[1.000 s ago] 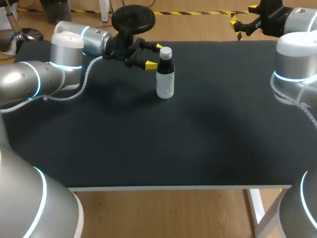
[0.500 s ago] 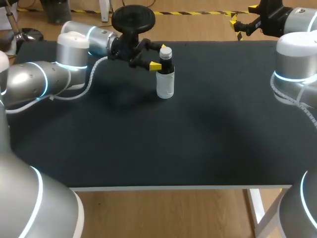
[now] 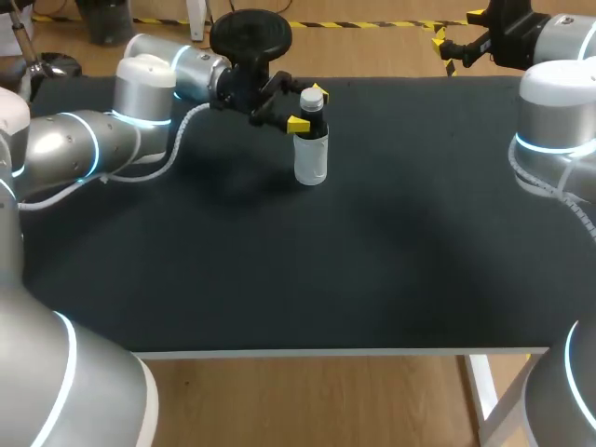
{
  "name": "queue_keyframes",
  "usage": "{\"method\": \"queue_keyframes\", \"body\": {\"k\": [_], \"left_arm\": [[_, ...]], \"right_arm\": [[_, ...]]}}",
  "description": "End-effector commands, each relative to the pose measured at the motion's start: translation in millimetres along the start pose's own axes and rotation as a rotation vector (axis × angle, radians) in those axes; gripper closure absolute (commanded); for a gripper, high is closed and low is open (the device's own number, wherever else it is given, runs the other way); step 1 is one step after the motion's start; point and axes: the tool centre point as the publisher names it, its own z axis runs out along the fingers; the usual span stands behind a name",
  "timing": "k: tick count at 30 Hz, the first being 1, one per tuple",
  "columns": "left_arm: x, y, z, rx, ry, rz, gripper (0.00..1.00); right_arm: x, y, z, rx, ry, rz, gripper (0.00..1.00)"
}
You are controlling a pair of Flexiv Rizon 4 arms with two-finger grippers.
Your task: Unscrew the bottle cap
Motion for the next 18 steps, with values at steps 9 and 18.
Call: {"method": "queue_keyframes", "body": {"k": [9, 18], "left_arm": [[-7.9, 2.7, 0.2, -0.003, 0.123, -0.001, 0.48], [-6.7, 1.8, -0.4, -0.006, 0.126, 0.008, 1.0]], "right_arm": [[-0.3, -0.1, 0.1, 0.0, 0.001, 0.0, 0.0], [-0.3, -0.1, 0.1, 0.0, 0.001, 0.0, 0.0]]}}
